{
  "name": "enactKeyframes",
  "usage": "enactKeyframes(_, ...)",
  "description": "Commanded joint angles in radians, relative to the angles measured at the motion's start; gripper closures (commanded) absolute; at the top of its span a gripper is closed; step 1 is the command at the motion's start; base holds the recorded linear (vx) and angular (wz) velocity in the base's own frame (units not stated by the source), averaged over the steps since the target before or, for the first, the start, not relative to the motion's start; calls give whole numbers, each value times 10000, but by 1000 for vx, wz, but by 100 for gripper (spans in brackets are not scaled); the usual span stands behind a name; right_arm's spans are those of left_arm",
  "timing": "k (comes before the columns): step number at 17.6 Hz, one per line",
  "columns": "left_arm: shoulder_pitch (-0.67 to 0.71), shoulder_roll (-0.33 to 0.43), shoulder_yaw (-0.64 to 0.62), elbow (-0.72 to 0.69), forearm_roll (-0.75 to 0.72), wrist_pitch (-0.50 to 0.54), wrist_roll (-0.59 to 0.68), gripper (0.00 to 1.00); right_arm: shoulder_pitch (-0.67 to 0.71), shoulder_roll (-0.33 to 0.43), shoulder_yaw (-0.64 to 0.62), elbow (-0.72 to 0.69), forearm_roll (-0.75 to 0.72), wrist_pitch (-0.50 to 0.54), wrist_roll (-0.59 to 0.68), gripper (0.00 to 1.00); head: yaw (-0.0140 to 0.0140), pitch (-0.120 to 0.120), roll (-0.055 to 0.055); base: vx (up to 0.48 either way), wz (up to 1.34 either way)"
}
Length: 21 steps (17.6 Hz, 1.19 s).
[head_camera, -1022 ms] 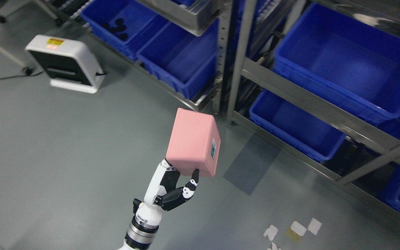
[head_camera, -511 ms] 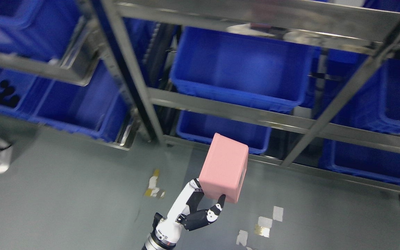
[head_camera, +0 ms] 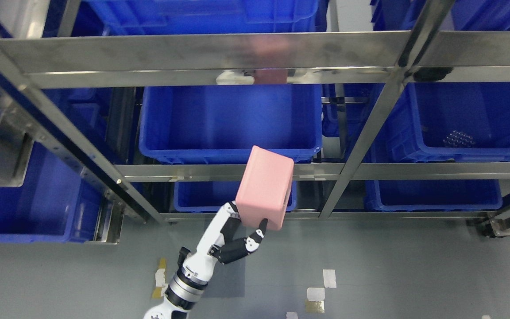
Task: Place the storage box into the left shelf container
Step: 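Raise the pink box with the left hand into the upper blue bin, then open the left hand to release the pink box inside the bin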
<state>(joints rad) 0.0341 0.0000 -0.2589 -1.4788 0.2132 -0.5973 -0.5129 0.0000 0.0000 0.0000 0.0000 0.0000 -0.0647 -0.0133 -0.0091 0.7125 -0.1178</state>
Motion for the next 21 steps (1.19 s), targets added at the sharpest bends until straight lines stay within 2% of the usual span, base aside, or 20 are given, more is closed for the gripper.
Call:
enactKeyframes(1,-1611,175,1943,1209,-31,938,67,95,-61,-175,-31,-174,-15,3,-5,0,0,0,0,101,-273)
enactKeyframes(3,-2362,175,2112,2006,-31,1675,113,95,-61,-175,-31,-174,-15,3,-5,0,0,-1,0,93,-205)
enactKeyframes(6,-3650,175,2282,3293,-61,2105,282,95,-61,-175,-31,-174,-15,3,-5,0,0,-1,0,66,-140)
enactKeyframes(8,-4326,175,2388,4275,-61,2764,282,95,-61,-175,-31,-174,-15,3,-5,0,0,-1,0,41,-84)
enactKeyframes(11,-5369,175,2451,5778,-77,2950,282,94,-61,-175,-31,-174,-15,3,10,0,0,-3,0,20,-34)
enactKeyframes(13,-6350,175,2481,7297,-61,2966,297,94,-61,-175,-31,-174,-15,3,10,0,0,-3,0,0,0)
enactKeyframes(17,-7947,175,2527,9858,-61,2874,786,87,-61,-175,-31,-174,-15,3,-5,0,0,-3,0,-5,9)
enactKeyframes(18,-8101,175,2466,10122,-77,2874,985,82,-61,-175,-31,-174,-15,3,10,0,0,-3,0,0,0)
enactKeyframes(19,-8240,175,2390,10246,-153,2965,1230,66,-61,-175,-31,-174,-15,3,10,0,0,-3,0,0,0)
enactKeyframes(21,-8272,175,2099,10247,-322,2996,1447,49,-61,-175,-31,-174,-15,3,-5,0,0,-3,0,0,0)
